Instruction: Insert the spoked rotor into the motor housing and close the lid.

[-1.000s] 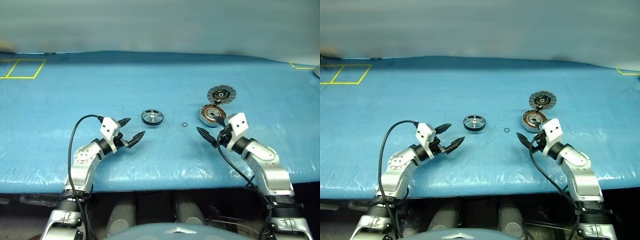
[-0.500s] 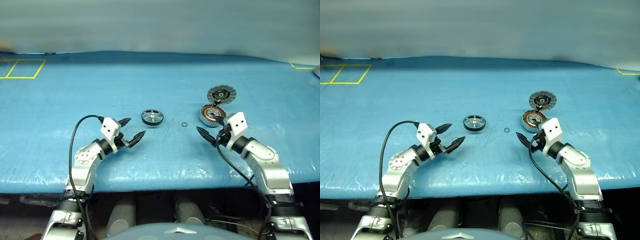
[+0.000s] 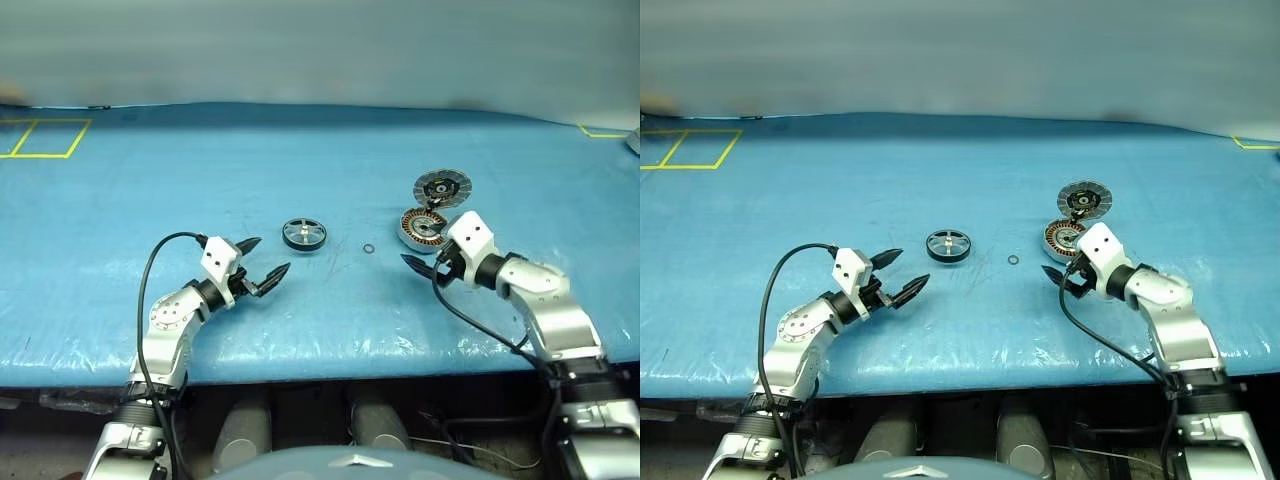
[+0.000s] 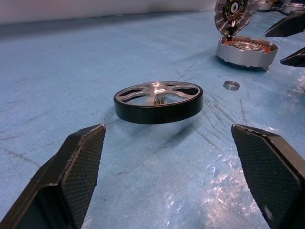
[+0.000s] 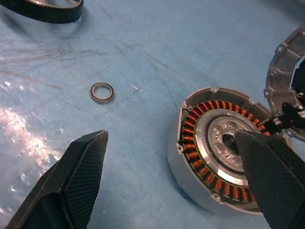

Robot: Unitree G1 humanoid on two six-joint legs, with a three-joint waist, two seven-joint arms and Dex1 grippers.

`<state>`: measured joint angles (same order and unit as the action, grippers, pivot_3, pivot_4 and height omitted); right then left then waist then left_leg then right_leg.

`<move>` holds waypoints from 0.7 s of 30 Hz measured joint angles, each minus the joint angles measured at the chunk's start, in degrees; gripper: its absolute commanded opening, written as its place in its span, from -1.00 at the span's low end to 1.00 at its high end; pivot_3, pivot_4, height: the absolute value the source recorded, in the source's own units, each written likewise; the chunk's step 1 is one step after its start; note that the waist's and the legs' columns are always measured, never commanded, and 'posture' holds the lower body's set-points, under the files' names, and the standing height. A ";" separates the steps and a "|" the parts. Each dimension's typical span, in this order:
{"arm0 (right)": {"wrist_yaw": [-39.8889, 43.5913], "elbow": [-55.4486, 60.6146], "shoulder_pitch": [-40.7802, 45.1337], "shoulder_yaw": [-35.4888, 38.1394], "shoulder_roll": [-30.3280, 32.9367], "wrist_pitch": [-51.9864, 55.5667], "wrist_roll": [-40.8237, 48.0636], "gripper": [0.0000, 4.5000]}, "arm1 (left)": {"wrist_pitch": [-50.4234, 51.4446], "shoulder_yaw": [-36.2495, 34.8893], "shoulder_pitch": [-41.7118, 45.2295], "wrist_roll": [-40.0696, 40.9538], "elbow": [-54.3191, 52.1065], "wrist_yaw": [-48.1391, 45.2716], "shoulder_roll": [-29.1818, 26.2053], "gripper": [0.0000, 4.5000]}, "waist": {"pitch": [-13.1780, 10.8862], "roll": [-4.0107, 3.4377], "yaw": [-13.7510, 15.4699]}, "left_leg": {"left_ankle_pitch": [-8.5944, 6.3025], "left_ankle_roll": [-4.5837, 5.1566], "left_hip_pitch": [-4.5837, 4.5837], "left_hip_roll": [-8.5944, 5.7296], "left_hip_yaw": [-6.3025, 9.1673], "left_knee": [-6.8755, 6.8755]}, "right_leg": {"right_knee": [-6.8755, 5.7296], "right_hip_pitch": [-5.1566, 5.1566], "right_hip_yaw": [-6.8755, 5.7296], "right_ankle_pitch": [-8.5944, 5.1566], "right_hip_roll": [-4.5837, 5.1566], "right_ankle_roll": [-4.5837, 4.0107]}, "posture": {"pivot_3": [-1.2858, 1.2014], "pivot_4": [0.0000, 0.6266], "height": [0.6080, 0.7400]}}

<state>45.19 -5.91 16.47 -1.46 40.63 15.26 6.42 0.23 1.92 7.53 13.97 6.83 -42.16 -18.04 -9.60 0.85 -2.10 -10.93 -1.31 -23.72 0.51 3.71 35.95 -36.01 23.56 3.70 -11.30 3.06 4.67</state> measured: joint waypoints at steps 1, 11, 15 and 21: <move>2.59 -1.54 2.65 -2.10 2.28 0.27 -1.57 0.98 | -0.15 0.13 -0.01 -0.04 -0.03 0.01 0.04 1.00 | 0.00 0.00 -0.02 | 0.00 0.00 0.00 0.00 -0.02 0.00 | 0.00 0.02 0.01 0.00 0.00 0.00 | 0.03 -0.52 1.00; 18.70 -15.20 18.88 -13.88 7.19 -2.26 -10.10 0.98 | -1.14 0.53 -2.42 -0.10 -0.19 1.64 0.98 1.00 | -0.02 0.02 0.03 | -0.06 0.08 -0.04 -0.01 -0.06 -0.05 | 0.05 0.06 0.03 0.00 0.03 0.00 | 0.03 -0.52 1.00; 20.88 -19.61 21.44 -15.45 7.00 -4.44 -12.33 0.98 | -1.16 0.43 -3.56 -0.09 -0.43 2.40 0.98 1.00 | -0.04 0.03 0.10 | -0.06 0.08 -0.05 -0.01 -0.06 -0.02 | 0.05 0.06 0.03 0.00 0.04 0.01 | 0.03 -0.52 1.00; 20.95 -25.50 23.58 -16.10 5.90 -7.72 -14.40 0.98 | -1.19 0.41 -4.63 -0.12 -1.59 3.36 0.88 1.00 | -0.03 0.02 -0.03 | -0.06 0.08 -0.02 -0.01 -0.11 -0.03 | 0.04 0.06 0.03 0.01 0.06 0.01 | 0.03 -0.52 1.00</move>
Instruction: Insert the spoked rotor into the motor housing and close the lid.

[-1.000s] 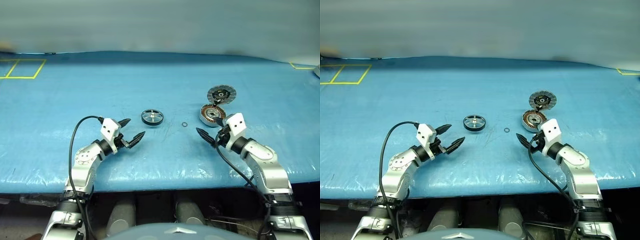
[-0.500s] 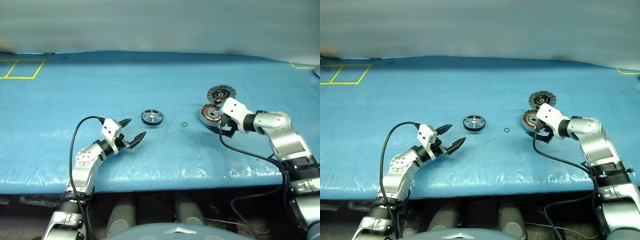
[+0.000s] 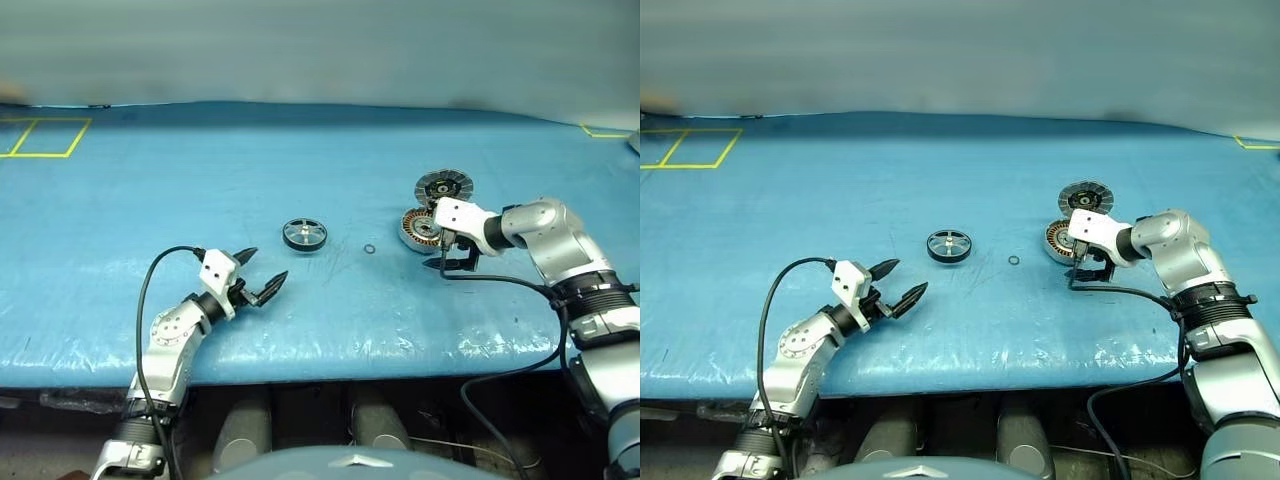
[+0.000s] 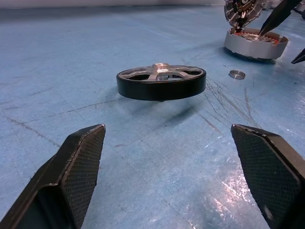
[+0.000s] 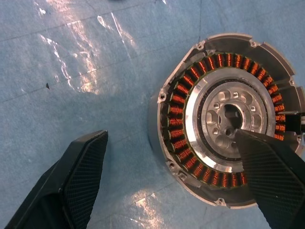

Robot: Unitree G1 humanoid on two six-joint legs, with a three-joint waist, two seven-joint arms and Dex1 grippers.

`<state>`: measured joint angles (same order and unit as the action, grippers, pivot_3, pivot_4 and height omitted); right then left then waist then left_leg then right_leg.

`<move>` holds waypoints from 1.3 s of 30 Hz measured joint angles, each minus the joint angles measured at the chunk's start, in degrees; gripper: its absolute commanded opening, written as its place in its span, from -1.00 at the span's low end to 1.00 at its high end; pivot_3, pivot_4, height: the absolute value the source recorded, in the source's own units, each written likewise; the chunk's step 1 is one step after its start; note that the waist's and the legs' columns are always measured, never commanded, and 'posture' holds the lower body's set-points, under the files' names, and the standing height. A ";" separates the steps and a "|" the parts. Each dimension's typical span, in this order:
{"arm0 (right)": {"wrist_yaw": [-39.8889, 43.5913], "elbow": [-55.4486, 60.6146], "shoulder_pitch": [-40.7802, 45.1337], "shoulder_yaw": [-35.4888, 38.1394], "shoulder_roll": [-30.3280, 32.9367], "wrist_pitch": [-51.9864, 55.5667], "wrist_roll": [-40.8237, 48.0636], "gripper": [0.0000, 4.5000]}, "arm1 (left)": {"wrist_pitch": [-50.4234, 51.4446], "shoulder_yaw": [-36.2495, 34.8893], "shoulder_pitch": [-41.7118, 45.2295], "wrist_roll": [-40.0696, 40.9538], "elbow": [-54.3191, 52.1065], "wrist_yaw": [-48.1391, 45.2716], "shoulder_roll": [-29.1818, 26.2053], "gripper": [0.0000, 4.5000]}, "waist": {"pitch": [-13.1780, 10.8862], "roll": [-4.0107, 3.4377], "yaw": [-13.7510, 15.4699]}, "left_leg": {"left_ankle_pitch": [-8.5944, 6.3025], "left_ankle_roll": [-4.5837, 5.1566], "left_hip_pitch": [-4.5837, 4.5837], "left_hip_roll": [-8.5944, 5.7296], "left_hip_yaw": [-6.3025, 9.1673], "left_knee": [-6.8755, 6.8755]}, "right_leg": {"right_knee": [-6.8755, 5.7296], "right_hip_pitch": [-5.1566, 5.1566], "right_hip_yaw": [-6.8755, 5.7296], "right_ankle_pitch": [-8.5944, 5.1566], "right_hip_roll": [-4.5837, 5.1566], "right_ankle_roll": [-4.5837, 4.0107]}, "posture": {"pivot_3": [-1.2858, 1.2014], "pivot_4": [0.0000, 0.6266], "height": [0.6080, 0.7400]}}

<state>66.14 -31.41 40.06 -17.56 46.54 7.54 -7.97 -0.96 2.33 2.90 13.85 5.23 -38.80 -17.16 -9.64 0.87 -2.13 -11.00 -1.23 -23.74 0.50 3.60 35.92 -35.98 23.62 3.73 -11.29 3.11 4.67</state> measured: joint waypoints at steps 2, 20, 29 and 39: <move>0.09 -1.99 1.08 -0.01 -0.98 -0.38 -0.30 0.98 | 0.00 0.01 -0.02 -0.03 -0.44 0.04 -0.08 1.00 | 0.00 0.00 -0.02 | 0.00 0.00 0.01 0.00 0.00 0.01 | 0.00 -0.01 0.00 0.00 0.00 0.00 | 0.03 -0.52 1.00; -0.15 -10.63 5.53 -0.60 -4.38 -3.80 -3.44 0.14 | 0.02 0.03 -0.01 -0.31 -0.91 1.10 -0.81 1.00 | 0.00 0.00 0.11 | 0.00 0.00 0.07 -0.01 0.01 0.02 | -0.01 -0.10 0.00 0.01 0.00 0.01 | 0.03 -0.52 1.00; -1.54 -1.42 -0.12 0.72 -2.83 -4.15 -3.47 -0.01 | 0.17 0.16 -0.33 -0.43 -0.98 1.67 -0.87 1.00 | 0.03 0.03 0.05 | 0.00 0.00 0.08 0.00 0.01 -0.01 | -0.03 -0.08 0.01 0.02 0.00 0.02 | 0.03 -0.52 1.00; 1.68 32.39 -17.16 1.40 0.87 7.26 -1.07 -0.01 | 0.50 0.37 -0.95 -0.48 -1.20 2.31 -1.08 1.00 | 0.02 0.03 0.07 | -0.03 0.01 0.06 0.01 -0.01 0.03 | -0.02 -0.05 0.01 0.00 0.01 0.02 | 0.03 -0.52 1.00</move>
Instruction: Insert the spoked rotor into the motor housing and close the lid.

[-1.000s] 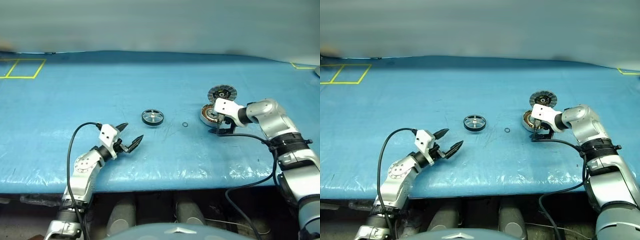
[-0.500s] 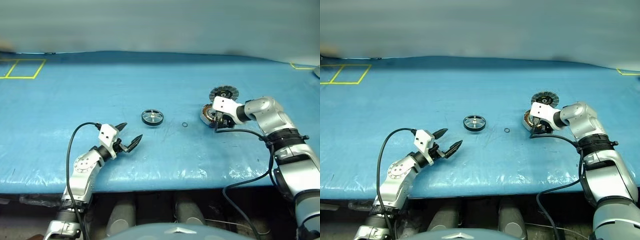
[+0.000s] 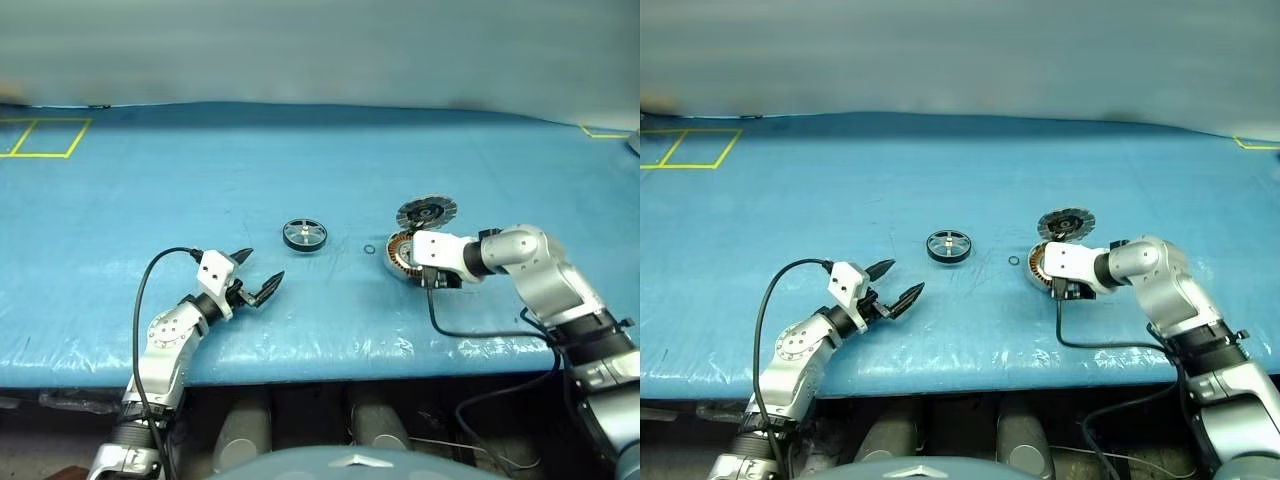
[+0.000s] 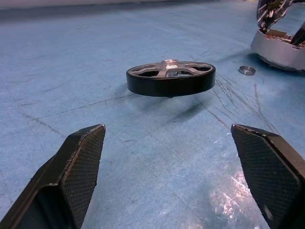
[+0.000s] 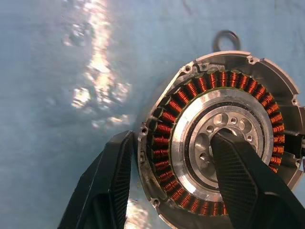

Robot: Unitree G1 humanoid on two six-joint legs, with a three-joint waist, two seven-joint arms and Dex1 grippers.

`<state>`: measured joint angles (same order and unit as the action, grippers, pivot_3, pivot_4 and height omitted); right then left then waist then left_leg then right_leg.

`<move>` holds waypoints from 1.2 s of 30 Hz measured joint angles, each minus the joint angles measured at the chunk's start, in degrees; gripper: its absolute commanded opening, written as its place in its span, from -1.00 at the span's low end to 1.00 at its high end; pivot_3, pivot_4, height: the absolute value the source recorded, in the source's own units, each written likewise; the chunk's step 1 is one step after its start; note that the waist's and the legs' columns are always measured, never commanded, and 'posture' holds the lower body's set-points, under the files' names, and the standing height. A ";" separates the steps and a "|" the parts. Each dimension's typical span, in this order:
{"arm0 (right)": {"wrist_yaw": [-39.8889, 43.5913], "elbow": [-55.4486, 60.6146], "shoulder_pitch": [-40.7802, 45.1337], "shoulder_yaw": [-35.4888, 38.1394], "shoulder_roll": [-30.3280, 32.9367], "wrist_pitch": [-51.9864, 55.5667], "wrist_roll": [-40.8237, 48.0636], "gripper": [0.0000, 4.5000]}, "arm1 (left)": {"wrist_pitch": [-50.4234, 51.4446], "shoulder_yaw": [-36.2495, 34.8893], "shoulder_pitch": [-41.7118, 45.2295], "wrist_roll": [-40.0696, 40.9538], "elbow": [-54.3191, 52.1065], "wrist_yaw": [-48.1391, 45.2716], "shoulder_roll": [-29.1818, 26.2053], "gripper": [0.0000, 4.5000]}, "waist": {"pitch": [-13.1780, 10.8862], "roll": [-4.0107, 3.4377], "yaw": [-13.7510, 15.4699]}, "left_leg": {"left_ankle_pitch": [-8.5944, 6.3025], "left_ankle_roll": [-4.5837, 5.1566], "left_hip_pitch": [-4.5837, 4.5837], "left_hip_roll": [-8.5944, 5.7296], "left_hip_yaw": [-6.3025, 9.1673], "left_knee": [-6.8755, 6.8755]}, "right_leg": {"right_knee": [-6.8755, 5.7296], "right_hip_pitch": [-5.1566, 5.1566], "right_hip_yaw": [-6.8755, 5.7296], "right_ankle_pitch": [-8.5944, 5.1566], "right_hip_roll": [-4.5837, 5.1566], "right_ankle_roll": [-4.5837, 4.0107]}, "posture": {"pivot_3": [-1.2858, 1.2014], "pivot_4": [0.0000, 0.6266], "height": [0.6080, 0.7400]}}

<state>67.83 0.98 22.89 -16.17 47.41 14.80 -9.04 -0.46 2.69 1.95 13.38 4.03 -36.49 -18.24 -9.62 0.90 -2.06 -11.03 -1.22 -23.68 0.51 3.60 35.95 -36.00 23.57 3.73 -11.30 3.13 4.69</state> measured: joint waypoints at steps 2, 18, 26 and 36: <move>0.14 5.55 -2.69 -0.18 -0.33 2.05 0.74 -0.01 | 0.03 0.02 0.01 -0.02 0.00 0.11 -0.04 1.00 | 0.00 0.00 -0.04 | 0.00 0.00 0.02 0.02 -0.02 0.02 | -0.01 0.00 0.00 0.00 0.00 0.00 | 0.03 -0.52 1.00; -8.80 12.74 -1.29 -7.99 -15.54 12.93 0.63 -0.01 | 0.14 -0.04 0.54 -1.55 0.00 0.69 -0.02 1.00 | 0.01 0.06 -0.09 | 0.00 -0.01 0.01 0.05 -0.03 0.04 | -0.02 0.03 -0.02 0.01 -0.01 0.00 | 0.03 -0.52 1.00; -11.29 11.84 -0.14 -9.51 -17.06 14.72 -0.12 -0.01 | 0.13 -0.31 -0.53 -1.70 0.00 1.54 -0.07 1.00 | 0.09 0.15 -0.13 | 0.00 -0.01 0.09 0.07 -0.03 0.04 | -0.04 -0.03 -0.02 0.01 -0.02 -0.01 | 0.03 -0.52 1.00; -13.66 14.39 -0.32 -11.27 -21.08 20.40 0.00 -0.01 | 0.13 -0.80 -0.66 -1.70 0.00 1.65 -0.32 1.00 | 0.10 0.17 -0.44 | 0.00 0.00 0.09 0.10 -0.03 -0.04 | -0.05 0.04 -0.03 0.01 -0.03 -0.03 | 0.03 -0.52 1.00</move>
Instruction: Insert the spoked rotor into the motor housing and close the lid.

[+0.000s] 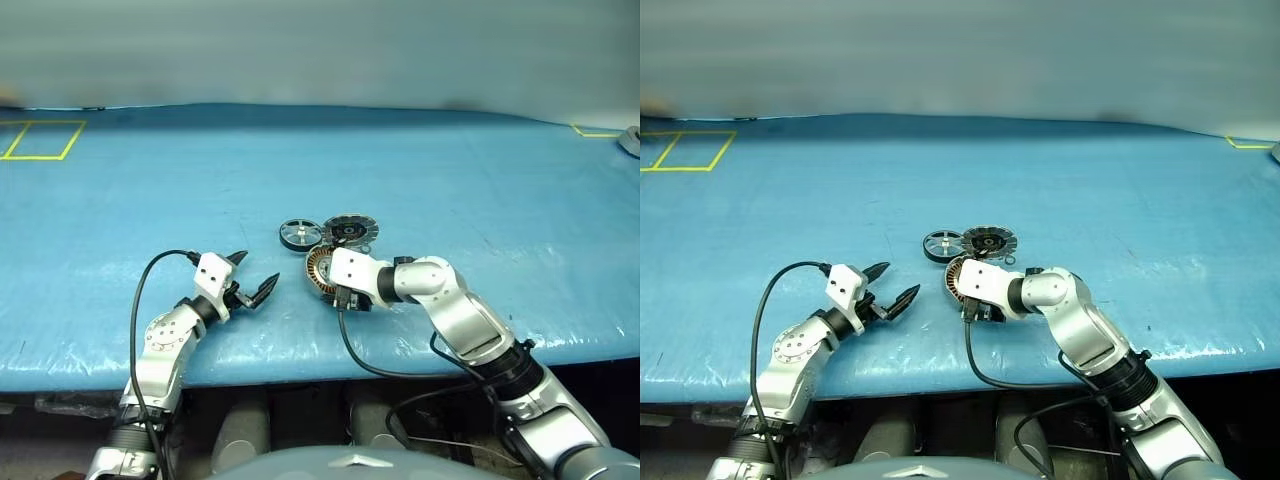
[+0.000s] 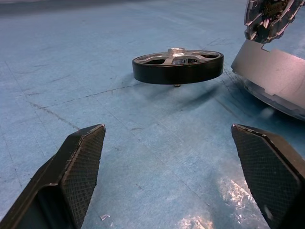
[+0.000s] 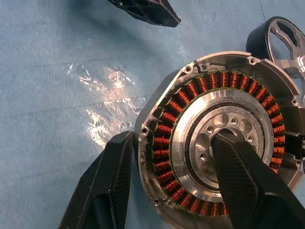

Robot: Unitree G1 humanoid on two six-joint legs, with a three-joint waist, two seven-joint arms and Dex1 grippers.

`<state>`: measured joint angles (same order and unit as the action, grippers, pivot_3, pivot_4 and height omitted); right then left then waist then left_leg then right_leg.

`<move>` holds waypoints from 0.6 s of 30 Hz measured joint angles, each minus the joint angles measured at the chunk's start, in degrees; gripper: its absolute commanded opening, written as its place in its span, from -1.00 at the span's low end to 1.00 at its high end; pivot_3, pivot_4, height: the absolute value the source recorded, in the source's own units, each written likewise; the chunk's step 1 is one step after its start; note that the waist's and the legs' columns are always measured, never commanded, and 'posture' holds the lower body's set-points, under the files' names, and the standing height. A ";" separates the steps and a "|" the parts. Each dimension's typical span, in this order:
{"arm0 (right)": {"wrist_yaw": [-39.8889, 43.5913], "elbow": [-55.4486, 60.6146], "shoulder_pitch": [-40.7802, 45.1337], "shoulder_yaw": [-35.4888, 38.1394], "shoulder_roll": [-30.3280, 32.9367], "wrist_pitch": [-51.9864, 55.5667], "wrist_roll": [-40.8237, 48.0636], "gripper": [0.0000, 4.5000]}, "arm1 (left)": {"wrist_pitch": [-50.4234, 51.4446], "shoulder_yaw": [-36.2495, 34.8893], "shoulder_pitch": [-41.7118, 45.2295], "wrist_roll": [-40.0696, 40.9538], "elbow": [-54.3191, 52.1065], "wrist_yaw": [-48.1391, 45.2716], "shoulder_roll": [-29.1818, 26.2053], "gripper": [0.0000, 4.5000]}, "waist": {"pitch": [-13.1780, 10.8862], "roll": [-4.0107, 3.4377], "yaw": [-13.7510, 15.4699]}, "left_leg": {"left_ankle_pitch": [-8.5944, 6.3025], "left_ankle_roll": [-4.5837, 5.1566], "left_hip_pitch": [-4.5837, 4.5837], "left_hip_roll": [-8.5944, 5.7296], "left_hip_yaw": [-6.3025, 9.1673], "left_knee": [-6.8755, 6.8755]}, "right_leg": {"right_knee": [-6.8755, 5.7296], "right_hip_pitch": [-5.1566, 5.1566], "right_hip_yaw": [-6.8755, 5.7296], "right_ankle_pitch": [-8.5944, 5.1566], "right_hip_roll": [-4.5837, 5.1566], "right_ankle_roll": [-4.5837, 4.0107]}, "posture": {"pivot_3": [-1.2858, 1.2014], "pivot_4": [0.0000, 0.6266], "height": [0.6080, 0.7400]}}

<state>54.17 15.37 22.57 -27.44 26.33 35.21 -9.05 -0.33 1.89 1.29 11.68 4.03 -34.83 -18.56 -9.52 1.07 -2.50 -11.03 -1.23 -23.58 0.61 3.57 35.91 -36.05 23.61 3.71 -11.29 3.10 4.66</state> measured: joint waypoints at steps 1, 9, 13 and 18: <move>-0.31 0.22 0.04 -0.48 -0.38 0.26 0.01 -0.01 | 0.00 -0.27 0.00 0.01 0.00 0.03 -0.04 1.00 | 0.00 0.00 -0.03 | 0.00 0.00 0.00 0.00 0.00 0.00 | 0.00 0.00 0.00 0.00 0.00 0.00 | 0.03 -0.52 1.00; -0.82 0.85 0.87 -2.75 -2.26 1.68 0.36 -0.01 | 0.00 -1.53 -0.17 0.03 0.00 -0.07 -1.50 1.00 | 0.01 0.01 -0.18 | 0.00 0.00 0.00 0.00 0.00 0.01 | 0.00 -0.01 -0.01 0.00 0.01 0.00 | 0.03 -0.52 1.00; -0.86 0.75 1.17 -3.35 -1.95 1.70 0.37 0.30 | 0.00 -1.53 -0.22 0.03 0.00 0.07 -1.51 1.00 | 0.01 0.01 -0.19 | 0.00 0.00 0.00 0.00 0.00 0.00 | 0.00 0.00 -0.01 0.00 0.01 0.00 | 0.03 -0.52 1.00; -0.73 0.85 0.38 -3.33 -3.28 2.34 3.39 0.98 | 0.00 -1.52 -0.59 0.01 -0.04 0.32 -1.52 1.00 | 0.00 0.01 0.15 | 0.00 -0.01 -0.13 -0.03 0.01 0.00 | 0.04 0.08 -0.02 0.00 0.03 0.00 | 0.03 -0.52 1.00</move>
<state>53.44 16.22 22.95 -30.76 23.05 37.55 -5.66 -0.33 0.37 0.70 11.69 4.00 -34.51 -20.08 -9.52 1.08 -2.34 -11.03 -1.23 -23.71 0.58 3.58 35.91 -36.02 23.68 3.69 -11.29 3.13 4.65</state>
